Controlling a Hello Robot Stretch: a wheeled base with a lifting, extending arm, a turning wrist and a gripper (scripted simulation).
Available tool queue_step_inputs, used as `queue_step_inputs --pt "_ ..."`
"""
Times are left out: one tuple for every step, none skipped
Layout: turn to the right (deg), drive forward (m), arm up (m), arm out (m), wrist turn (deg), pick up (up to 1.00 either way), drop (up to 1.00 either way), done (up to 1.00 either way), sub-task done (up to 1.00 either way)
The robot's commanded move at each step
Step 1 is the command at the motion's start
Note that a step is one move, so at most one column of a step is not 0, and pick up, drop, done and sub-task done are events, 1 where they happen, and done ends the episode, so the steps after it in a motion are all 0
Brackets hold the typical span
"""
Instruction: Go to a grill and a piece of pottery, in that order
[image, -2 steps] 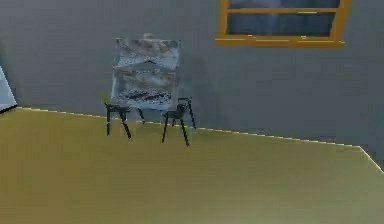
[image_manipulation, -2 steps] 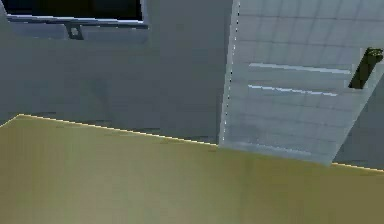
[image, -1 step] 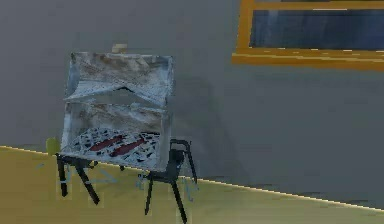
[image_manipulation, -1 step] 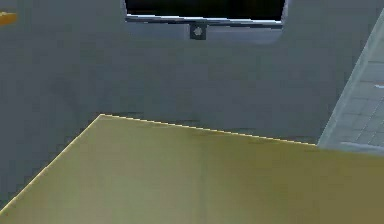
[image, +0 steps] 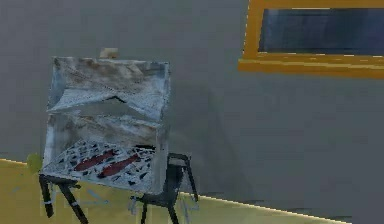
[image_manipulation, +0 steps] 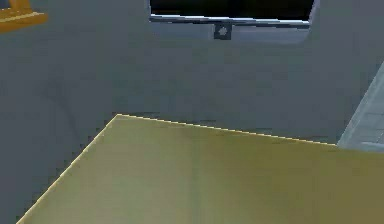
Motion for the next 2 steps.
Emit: queue_step_inputs --pt "-27.0 0.0 0.0 0.0 0.0 0.0 0.0 0.0 0.0" --pt "0.0 0.0 0.0 0.0 0.0 0.0 0.0 0.0 1.0"
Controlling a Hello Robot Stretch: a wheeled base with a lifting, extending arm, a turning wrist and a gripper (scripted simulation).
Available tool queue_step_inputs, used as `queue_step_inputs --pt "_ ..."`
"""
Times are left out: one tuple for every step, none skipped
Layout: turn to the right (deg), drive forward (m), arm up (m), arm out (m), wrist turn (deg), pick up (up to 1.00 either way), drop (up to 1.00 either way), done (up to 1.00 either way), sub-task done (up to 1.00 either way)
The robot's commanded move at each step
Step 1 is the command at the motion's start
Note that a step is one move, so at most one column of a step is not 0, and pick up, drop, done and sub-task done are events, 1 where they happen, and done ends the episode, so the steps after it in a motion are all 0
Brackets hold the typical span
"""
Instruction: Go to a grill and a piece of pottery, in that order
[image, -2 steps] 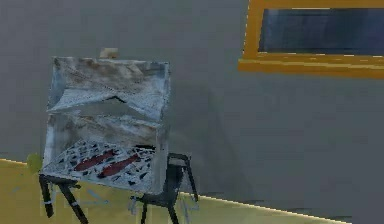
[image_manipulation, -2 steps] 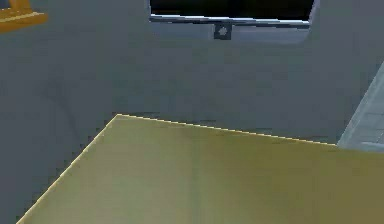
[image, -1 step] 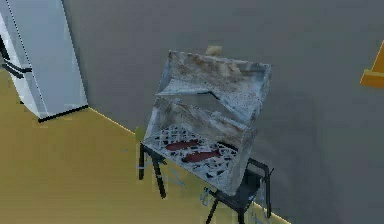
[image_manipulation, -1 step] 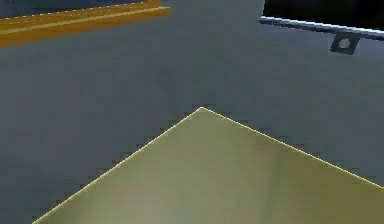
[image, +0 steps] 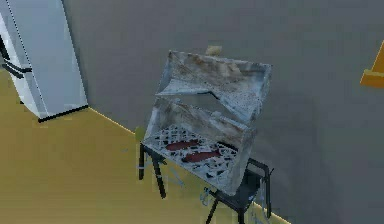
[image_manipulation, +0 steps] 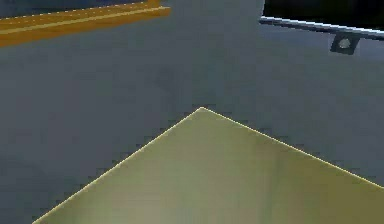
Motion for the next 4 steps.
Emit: queue_step_inputs --pt "-45.0 0.0 0.0 0.0 0.0 0.0 0.0 0.0 0.0" --pt "-45.0 0.0 0.0 0.0 0.0 0.0 0.0 0.0 0.0" --pt "-9.0 0.0 0.0 0.0 0.0 0.0 0.0 0.0 0.0" --pt "0.0 1.0 0.0 0.0 0.0 0.0 0.0 0.0 0.0"
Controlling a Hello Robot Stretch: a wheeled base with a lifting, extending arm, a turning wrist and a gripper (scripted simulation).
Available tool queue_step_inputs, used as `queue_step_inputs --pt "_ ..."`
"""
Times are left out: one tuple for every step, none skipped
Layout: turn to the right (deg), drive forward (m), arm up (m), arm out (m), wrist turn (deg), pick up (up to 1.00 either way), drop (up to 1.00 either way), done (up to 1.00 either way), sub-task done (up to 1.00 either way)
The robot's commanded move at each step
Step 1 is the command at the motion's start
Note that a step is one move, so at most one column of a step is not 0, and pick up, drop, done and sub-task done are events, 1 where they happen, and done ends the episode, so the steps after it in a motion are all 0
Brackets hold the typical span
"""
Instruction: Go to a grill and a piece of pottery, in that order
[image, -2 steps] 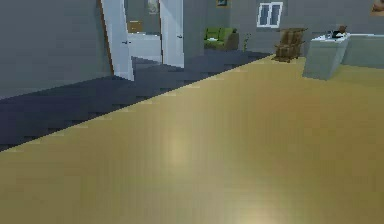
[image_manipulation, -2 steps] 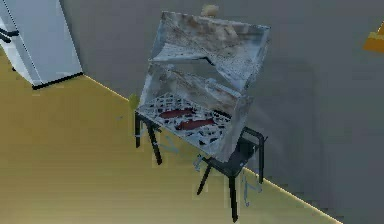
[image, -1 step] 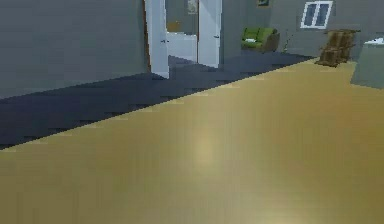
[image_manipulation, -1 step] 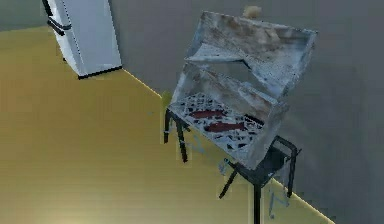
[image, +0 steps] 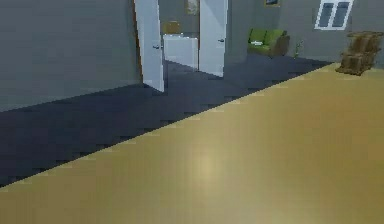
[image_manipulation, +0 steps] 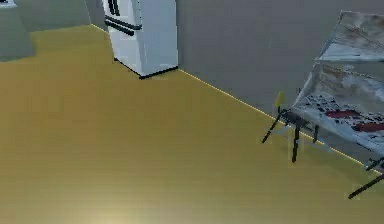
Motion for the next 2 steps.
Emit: queue_step_inputs --pt "0.0 1.0 0.0 0.0 0.0 0.0 0.0 0.0 0.0" --pt "0.0 1.0 0.0 0.0 0.0 0.0 0.0 0.0 0.0"
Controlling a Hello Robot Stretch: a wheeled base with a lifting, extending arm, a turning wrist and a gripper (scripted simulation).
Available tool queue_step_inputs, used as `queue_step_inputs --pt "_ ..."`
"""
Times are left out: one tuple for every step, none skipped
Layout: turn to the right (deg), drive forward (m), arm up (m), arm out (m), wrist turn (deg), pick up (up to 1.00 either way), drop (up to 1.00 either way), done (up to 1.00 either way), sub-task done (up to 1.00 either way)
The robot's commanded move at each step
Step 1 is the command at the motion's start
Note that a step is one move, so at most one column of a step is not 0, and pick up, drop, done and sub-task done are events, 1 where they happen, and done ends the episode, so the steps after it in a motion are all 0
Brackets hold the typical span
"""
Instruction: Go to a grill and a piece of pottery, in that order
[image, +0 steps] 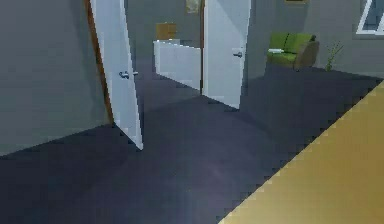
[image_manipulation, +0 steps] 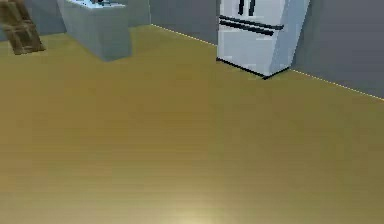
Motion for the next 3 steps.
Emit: queue_step_inputs --pt "0.0 1.0 0.0 0.0 0.0 0.0 0.0 0.0 0.0" --pt "0.0 1.0 0.0 0.0 0.0 0.0 0.0 0.0 0.0" --pt "3.0 0.0 0.0 0.0 0.0 0.0 0.0 0.0 0.0"
